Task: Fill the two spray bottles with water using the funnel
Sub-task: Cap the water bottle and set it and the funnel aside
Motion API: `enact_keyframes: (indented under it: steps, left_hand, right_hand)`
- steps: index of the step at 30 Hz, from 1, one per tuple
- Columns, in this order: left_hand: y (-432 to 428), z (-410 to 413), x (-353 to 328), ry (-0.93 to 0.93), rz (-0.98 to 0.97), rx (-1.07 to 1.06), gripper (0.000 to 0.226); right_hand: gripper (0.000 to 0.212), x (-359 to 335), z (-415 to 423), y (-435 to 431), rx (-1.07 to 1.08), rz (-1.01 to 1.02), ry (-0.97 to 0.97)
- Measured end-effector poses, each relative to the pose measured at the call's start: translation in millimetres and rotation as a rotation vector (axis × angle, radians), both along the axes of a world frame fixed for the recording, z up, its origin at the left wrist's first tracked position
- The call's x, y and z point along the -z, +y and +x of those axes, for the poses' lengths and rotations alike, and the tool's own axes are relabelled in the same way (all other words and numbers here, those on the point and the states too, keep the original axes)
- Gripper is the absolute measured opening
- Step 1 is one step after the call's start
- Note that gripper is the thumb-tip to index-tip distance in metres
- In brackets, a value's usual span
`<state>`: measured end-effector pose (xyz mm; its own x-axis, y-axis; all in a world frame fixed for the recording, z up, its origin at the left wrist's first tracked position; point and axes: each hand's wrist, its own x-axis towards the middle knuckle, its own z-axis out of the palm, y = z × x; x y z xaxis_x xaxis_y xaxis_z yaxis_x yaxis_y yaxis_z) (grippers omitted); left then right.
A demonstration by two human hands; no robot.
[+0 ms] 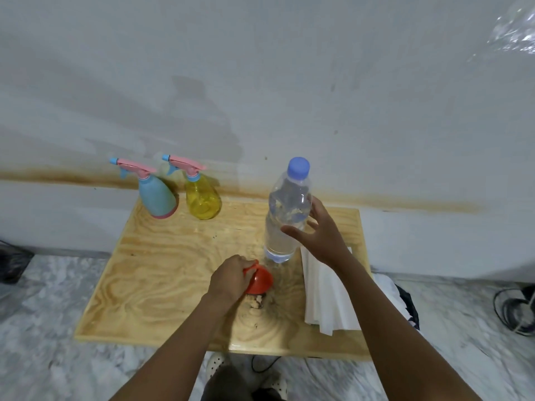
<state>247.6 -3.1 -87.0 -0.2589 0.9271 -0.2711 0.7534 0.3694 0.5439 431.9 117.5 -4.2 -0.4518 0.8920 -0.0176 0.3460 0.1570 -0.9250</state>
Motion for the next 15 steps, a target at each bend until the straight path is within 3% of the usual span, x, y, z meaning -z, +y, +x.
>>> enact_keyframes:
  steps: [6,10,15]
  left_hand:
    - [-1.9,-7.5,-4.9,-0.216,0.070,-0.143,0.026]
    - [-1.9,-12.8,-12.4,-0.410,0.109,-0.334,0.023]
    - [-1.3,-24.3,-20.4,-0.486,0.153,-0.502,0.026]
  right_hand:
    - [0.086,-1.7,-6.5,14.3,-0.098,-0.038,-0.048]
    - [0.074,7.2,-15.2,2.9,0.036,0.037,-0.002]
    - [0.077,13.4,-20.5,-13.1,0.192,0.080,0.070]
